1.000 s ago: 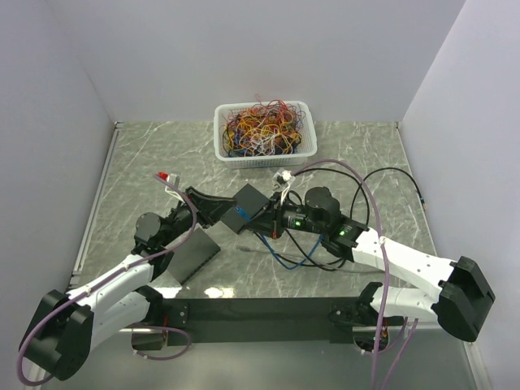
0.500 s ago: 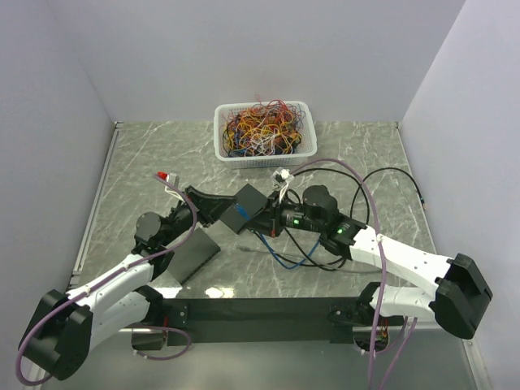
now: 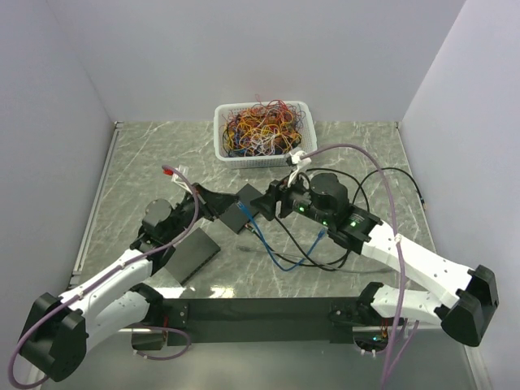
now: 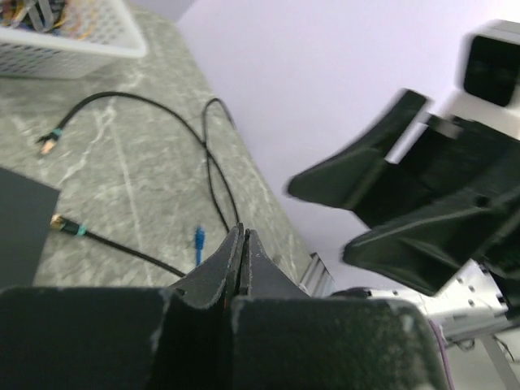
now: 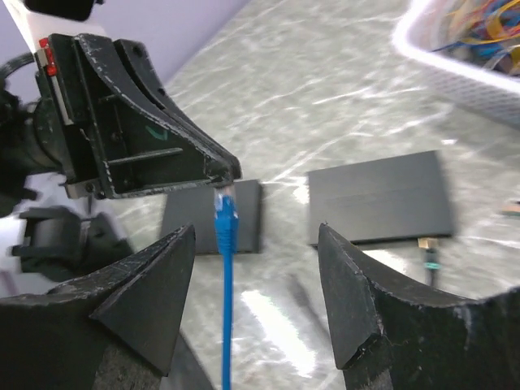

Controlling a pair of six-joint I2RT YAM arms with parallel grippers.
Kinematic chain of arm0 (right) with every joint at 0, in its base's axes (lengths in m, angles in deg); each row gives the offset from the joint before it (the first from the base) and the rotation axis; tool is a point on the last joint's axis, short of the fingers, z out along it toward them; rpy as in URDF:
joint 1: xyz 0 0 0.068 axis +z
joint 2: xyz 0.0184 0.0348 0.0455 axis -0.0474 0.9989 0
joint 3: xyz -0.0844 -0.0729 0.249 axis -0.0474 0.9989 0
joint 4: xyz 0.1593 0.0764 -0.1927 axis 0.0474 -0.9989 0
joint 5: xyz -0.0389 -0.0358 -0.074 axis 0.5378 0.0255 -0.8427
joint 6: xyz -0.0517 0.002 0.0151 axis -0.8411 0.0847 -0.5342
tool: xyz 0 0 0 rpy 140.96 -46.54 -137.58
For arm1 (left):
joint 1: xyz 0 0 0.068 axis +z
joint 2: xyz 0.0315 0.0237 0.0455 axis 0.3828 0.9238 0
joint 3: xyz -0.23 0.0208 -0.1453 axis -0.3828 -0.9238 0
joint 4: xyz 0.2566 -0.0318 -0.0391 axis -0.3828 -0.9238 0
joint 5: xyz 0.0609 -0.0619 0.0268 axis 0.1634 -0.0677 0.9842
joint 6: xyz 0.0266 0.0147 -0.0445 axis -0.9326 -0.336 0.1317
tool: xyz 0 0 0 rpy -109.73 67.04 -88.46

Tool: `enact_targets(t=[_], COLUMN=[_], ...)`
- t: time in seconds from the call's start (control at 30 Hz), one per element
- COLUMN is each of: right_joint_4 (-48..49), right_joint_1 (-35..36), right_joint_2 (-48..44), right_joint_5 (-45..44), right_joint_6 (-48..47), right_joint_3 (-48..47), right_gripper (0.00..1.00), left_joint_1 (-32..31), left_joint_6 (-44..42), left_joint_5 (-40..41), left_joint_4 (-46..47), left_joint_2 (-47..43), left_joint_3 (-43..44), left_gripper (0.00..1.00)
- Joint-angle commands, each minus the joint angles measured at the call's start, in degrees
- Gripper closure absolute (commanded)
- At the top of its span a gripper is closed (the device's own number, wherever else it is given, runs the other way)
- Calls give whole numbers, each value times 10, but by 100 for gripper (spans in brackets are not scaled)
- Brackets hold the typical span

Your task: Insert the plug into the switch port

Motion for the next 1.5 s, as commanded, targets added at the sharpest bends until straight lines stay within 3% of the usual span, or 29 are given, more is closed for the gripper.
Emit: enact_targets(t=[0.0,0.23,0.37,1.03,1.47], right_joint_4=[-46,-82,-77,-60,-41], right_joint_1=[8,72,90,94,94], right_joint_2=[-25,10,35,119,111], right_joint_5=[-68,-146,-148,-106,-114], right_joint_6=[-51,-95,-103,-94,-80], right_joint_3=[-24,-50,-60,-96,-81], right_gripper=[31,39,41,53,69], left_joint_1=[-2,-9,-14,-17,-17], left_joint_6=[1,16,14,12,10], left_joint_5=[46,65,77,77,82], left_joint_4=[-75,-130,-146,-149,-152], left_joint_2=[-3,8,11,14,11], left_joint_3=[38,65,73,77,74], left_gripper=[100,99,100,99,100])
